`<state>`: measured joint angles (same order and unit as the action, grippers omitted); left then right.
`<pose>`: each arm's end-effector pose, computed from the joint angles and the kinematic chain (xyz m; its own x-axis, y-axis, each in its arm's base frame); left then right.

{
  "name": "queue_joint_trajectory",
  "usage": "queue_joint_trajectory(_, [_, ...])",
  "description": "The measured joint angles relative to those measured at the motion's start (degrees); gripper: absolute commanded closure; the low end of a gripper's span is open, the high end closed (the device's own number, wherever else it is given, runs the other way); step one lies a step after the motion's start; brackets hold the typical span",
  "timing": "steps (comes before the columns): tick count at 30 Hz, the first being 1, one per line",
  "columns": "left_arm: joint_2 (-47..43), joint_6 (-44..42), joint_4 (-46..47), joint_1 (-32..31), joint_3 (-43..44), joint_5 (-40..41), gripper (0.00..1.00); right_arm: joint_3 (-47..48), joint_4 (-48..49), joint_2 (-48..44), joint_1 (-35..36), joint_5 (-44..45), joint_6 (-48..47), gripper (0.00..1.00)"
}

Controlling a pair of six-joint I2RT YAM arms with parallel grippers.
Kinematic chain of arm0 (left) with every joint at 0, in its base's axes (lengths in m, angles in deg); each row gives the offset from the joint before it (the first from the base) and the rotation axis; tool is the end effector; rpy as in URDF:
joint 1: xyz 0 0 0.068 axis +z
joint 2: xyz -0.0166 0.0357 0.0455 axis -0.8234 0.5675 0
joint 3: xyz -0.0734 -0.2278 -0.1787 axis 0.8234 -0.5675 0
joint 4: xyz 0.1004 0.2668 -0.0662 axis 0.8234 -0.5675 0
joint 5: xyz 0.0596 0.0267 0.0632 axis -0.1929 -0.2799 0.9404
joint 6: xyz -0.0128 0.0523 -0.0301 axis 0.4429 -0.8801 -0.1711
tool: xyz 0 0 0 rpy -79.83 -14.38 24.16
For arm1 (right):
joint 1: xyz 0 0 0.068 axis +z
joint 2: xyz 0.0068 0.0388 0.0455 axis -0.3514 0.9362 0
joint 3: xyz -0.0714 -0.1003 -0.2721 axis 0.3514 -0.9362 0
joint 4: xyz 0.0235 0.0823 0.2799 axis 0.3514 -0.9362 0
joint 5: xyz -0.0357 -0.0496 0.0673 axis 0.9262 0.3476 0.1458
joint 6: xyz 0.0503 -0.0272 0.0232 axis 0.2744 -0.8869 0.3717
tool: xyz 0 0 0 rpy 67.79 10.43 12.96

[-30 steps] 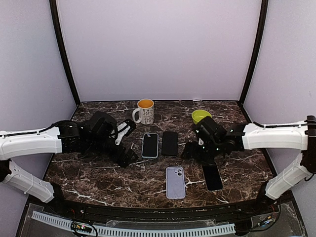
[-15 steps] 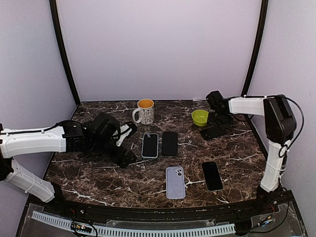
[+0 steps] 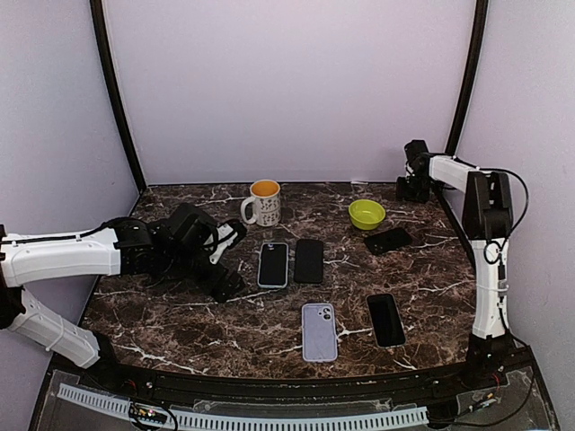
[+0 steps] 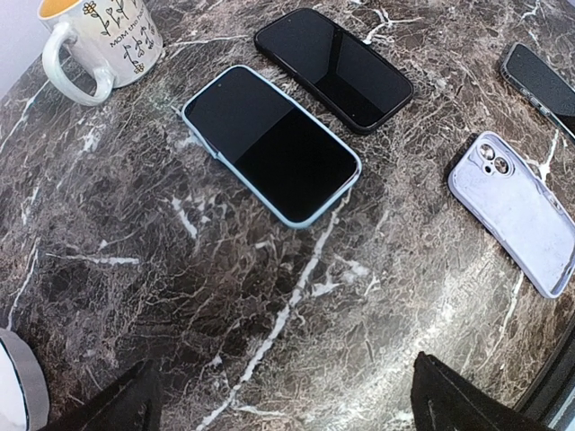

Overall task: Put the phone into the phone case
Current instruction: Rotate the phone at the center of the board.

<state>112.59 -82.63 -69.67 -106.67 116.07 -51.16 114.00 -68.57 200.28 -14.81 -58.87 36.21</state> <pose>0.1970 -0.2344 0.2577 -0.5082 0.5057 -0.6972 0.6674 0.7429 0.0524 0.5569 0.0489 0.2007 -0.8010 0.1915 -0.5673 0.2154 0.9762 0.0254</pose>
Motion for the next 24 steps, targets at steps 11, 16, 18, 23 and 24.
queue_joint_trajectory(11, [1.55,-0.37,-0.37,0.52,0.79,0.87,0.01,-3.8,-1.9,3.32,1.68,-11.26,-9.18,0.69])
queue_joint_trajectory(16, [1.55,-0.98,-0.39,0.63,0.79,0.85,0.01,-24.48,0.7,-9.84,1.73,-12.13,-6.78,0.72])
queue_joint_trajectory(18, [1.49,-1.07,-0.37,0.63,0.79,0.85,0.01,-32.68,1.27,-15.45,2.16,-12.26,-5.46,0.71])
queue_joint_trajectory(23, [0.7,-1.51,-0.37,0.66,0.79,0.74,0.01,-44.04,-3.43,-24.85,8.31,-11.91,-3.74,0.31])
queue_joint_trajectory(24, [0.55,-1.55,-0.37,0.7,0.79,0.63,0.01,-44.24,-6.01,-25.51,9.86,-11.37,-3.65,0.24])
